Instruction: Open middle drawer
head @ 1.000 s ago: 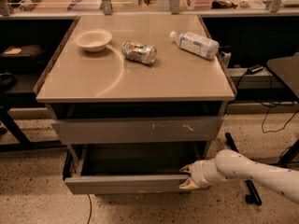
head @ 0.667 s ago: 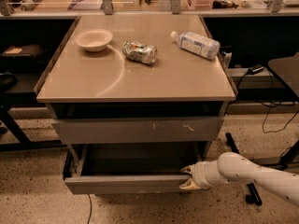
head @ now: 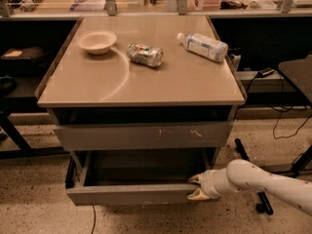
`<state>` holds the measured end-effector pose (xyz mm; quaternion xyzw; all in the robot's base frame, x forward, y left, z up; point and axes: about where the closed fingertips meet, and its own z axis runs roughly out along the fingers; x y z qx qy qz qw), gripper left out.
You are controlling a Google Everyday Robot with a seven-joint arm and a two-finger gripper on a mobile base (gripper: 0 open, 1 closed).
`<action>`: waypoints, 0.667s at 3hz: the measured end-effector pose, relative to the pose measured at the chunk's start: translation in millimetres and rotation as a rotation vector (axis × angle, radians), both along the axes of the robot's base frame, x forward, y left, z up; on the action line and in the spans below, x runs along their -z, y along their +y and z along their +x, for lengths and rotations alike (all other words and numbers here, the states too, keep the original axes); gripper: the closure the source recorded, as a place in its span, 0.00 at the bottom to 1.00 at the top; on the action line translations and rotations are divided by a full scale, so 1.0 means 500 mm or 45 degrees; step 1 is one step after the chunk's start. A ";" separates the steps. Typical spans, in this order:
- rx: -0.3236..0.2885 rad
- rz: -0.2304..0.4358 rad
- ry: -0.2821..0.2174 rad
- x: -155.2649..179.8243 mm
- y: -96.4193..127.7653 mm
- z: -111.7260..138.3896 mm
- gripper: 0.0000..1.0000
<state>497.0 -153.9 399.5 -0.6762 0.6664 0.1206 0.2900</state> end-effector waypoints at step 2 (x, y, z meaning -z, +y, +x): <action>-0.028 0.039 0.034 0.006 -0.001 -0.031 0.12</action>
Offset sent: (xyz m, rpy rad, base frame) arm -0.0395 -0.0052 -0.0056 0.0774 0.0656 0.0531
